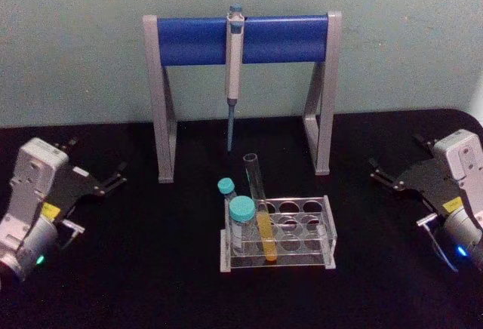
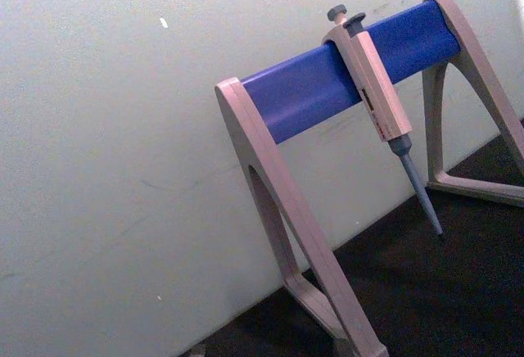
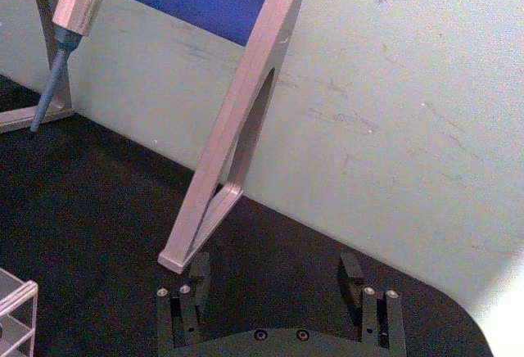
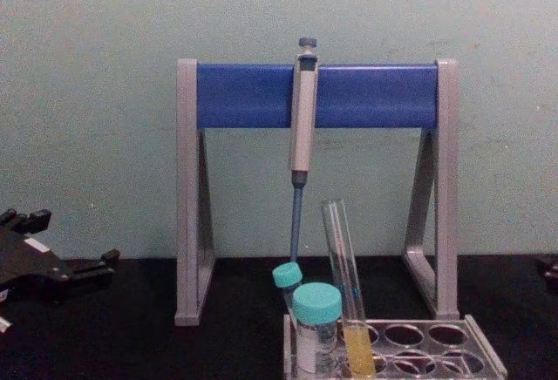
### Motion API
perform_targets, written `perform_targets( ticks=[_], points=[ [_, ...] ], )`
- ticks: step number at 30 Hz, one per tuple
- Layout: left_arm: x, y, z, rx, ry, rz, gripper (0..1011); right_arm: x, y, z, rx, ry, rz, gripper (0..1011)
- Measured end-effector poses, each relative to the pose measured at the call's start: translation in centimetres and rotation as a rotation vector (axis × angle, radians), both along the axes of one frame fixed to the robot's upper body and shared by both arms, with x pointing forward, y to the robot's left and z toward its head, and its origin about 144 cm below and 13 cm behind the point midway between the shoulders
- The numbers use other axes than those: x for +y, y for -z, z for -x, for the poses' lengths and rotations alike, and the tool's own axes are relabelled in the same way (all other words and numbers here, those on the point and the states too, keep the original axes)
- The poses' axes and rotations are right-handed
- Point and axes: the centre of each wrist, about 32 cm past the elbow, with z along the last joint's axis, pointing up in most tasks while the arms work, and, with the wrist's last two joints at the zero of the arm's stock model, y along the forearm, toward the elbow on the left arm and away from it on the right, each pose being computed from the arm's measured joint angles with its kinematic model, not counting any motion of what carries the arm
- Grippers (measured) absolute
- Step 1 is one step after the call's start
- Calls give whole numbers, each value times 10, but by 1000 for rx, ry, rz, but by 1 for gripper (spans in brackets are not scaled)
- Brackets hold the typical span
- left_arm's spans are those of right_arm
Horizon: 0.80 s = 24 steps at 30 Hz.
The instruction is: Pick up the test tube from the test tube rack, shake it, then place it back into the test tube rack.
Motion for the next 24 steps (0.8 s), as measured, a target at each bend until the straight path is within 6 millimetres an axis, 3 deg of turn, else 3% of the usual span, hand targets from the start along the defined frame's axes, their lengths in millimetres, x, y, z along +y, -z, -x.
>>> perform_targets(
  ticks=[24],
  points=[
    [0,0,0,0,0,0,1001,0,0,0,0,0,0,1000]
  ],
)
